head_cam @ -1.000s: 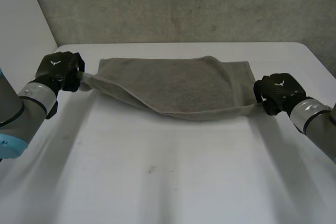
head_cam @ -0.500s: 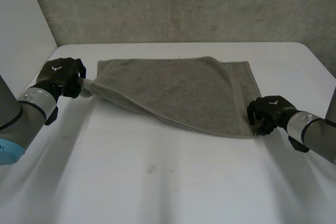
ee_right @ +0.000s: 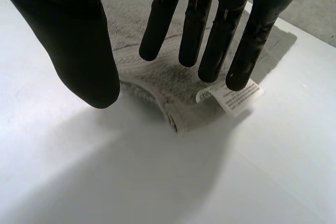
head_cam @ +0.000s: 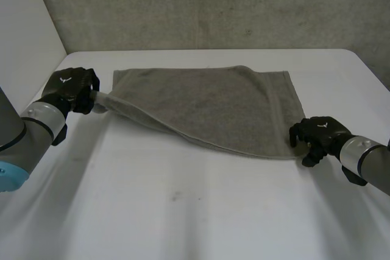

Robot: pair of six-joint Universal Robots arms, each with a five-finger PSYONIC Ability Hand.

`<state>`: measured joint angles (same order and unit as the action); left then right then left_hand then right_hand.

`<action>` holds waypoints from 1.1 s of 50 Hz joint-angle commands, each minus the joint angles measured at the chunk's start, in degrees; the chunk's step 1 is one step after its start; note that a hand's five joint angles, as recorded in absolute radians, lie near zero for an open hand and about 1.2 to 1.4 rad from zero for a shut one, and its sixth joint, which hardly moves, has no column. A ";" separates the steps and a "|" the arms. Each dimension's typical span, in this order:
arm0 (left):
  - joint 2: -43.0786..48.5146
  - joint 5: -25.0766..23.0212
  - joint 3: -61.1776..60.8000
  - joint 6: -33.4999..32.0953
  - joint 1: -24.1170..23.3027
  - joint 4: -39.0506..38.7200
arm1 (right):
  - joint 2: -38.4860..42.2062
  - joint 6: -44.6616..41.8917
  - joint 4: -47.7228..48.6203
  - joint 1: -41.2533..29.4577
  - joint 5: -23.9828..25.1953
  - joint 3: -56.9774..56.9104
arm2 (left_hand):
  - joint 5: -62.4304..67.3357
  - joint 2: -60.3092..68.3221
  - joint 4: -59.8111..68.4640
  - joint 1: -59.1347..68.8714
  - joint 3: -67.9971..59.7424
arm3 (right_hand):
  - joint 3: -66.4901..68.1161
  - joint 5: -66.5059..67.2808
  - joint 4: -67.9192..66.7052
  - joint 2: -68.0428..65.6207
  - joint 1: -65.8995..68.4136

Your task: Fold the towel.

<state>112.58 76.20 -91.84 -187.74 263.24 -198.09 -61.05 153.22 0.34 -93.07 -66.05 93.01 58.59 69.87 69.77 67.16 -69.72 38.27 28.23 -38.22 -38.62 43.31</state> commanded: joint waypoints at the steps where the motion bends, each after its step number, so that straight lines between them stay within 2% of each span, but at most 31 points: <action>1: 0.19 0.00 0.00 0.00 0.00 -0.01 | 0.40 -3.90 1.24 0.52 -0.22 1.64 | 11.41 10.13 10.23 12.84 -10.28 | 5.29 5.33 -5.34 -4.94 0.25; 9: 0.45 0.00 0.08 0.00 0.00 -0.01 | 2.86 -4.42 4.58 0.43 -0.31 0.85 | 11.41 10.13 10.23 12.84 -10.28 | 8.49 8.52 -8.53 -8.14 3.45; 18: 0.98 0.00 0.35 0.00 0.00 -0.28 | 4.09 -3.90 7.92 -0.45 -0.40 -1.34 | 11.41 10.13 10.23 12.84 -10.28 | 20.59 20.62 -20.63 -20.23 15.55; 29: 1.33 0.00 0.52 0.00 0.00 -0.37 | 7.42 -3.46 7.92 -1.41 -1.36 -6.17 | 11.41 10.13 10.23 12.84 -10.28 | 21.44 21.47 -21.48 -21.08 16.40; 31: 1.33 0.00 0.52 0.00 0.00 -0.37 | 8.31 -3.46 7.83 -1.68 -1.54 -7.06 | 11.41 10.13 10.23 12.84 -10.28 | 23.63 23.66 -23.67 -23.27 18.59; 33: 1.42 0.00 0.44 0.00 0.08 -0.37 | 9.19 -3.28 7.39 -2.03 -1.54 -8.28 | 11.41 10.13 10.23 12.84 -10.28 | 41.62 41.66 -41.67 -41.27 36.58; 36: 1.42 0.00 0.52 -0.09 0.09 -0.37 | 9.19 -3.28 7.22 -2.12 -1.54 -8.64 | 11.41 10.13 10.23 12.84 -10.28 | 41.73 41.77 -41.78 -41.38 36.69; 39: 1.42 0.09 0.61 -0.09 0.09 -0.37 | 7.78 -2.58 6.42 -2.29 -1.54 -9.17 | 11.41 10.13 10.23 12.84 -10.28 | 41.73 41.77 -41.78 -41.38 36.69; 47: 0.10 0.18 -0.09 -0.35 0.35 1.04 | -3.47 2.17 3.44 -1.59 -0.84 -9.25 | 11.41 10.13 10.23 12.84 -10.28 | 41.73 41.77 -41.78 -41.38 36.69; 49: -1.21 0.18 -1.14 -0.52 0.44 3.31 | -7.14 1.91 -0.67 -1.42 -0.23 -8.90 | 11.41 10.13 10.23 12.84 -10.28 | 41.73 41.77 -41.78 -41.38 36.69; 55: -5.44 0.00 -3.61 -0.70 1.05 8.51 | -10.15 -0.73 -8.69 0.43 0.13 -8.46 | 11.41 10.13 10.23 12.84 -10.28 | 41.73 41.77 -41.78 -41.38 36.69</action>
<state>110.95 76.34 -93.06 -188.20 263.75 -194.58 -67.34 154.81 -0.69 -94.28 -66.42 83.95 58.59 69.87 69.77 67.16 -69.72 69.57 59.17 -69.68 -69.24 79.58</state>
